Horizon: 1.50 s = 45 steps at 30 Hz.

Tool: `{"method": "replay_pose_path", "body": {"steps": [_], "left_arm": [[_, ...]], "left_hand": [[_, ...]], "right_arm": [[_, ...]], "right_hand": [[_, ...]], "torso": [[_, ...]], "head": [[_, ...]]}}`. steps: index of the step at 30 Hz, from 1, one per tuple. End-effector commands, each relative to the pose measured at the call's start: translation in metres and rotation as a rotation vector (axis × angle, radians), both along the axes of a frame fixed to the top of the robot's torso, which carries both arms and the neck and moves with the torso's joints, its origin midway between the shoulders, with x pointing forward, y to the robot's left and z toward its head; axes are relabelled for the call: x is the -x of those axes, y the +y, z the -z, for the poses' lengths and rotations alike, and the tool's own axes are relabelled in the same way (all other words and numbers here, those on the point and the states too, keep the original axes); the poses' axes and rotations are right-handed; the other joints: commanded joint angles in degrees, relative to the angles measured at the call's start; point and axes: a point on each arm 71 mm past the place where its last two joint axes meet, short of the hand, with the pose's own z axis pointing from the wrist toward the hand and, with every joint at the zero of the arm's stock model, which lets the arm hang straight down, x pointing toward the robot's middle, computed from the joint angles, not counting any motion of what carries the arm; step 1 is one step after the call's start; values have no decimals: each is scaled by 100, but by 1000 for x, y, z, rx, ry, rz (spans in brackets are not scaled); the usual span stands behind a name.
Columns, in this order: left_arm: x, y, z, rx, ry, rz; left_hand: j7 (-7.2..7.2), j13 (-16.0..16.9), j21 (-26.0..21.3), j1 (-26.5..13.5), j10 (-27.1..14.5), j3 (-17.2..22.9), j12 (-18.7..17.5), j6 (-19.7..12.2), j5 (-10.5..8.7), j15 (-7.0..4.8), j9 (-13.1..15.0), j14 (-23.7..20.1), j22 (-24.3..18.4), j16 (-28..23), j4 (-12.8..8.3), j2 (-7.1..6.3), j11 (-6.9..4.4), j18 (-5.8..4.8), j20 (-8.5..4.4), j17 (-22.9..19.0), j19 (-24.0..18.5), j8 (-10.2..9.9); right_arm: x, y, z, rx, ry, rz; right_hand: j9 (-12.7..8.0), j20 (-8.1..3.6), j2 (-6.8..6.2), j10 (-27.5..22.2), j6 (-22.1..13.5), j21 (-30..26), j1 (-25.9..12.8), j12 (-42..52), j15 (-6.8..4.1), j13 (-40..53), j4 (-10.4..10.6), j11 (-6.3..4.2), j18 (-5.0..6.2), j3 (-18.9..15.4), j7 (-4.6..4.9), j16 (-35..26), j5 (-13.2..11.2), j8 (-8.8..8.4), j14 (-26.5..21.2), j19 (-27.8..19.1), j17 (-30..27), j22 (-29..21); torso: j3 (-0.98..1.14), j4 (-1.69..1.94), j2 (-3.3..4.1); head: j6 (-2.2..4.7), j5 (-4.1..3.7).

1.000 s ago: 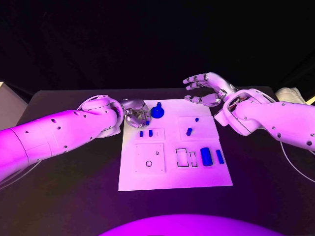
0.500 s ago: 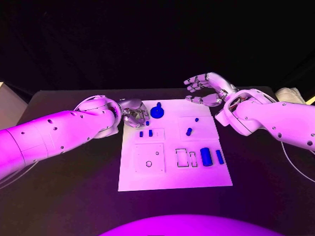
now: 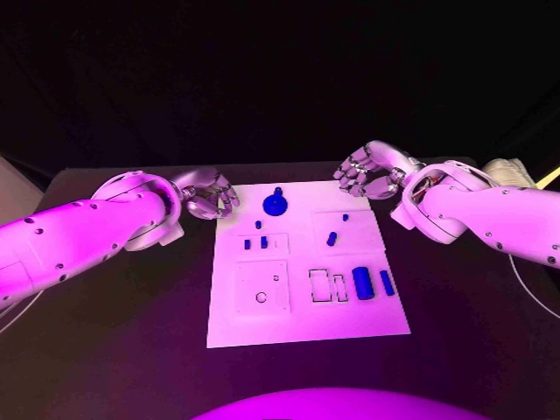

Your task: Assemble the parts on the task board

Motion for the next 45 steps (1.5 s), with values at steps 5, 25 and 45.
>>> {"method": "replay_pose_path", "body": {"steps": [5,25,45], "left_arm": [[13,21,-18,638,217,-57],[33,45,-26,904,295,-94],[35,48,-25,902,307,-107]], "left_hand": [[125,84,-418,-137,-739,-171,186,-358,13,145,-15,-563,-209,-542,78,-8,157,70,127,-501,-287,48],[148,82,-391,-182,-873,-265,339,-479,13,160,-11,-515,-250,-582,131,31,178,85,161,-549,5,146],[163,72,-345,-187,-927,-258,361,-524,16,164,-14,-518,-234,-599,137,26,189,85,161,-562,87,164]], "right_arm": [[4,-6,13,361,34,-27],[12,3,31,509,38,-4],[12,20,43,419,65,-36]], "right_hand": [[34,-244,-60,339,157,1342,-447,-249,-172,25,-174,-194,23,312,-105,2013,-62,-119,800,304,1618,925],[186,-113,-328,-339,-85,3242,-965,-248,-53,2,-109,-47,-334,434,-93,5289,-238,-279,926,1462,4964,3533],[384,-152,-36,44,205,3534,-840,-164,-110,73,-183,-133,-371,993,-155,5636,-248,-92,925,1545,5314,3953]], "torso": [[-14,4,10],[-10,8,4],[-4,15,6]], "head": [[56,-140],[115,-209],[90,-204]]}}
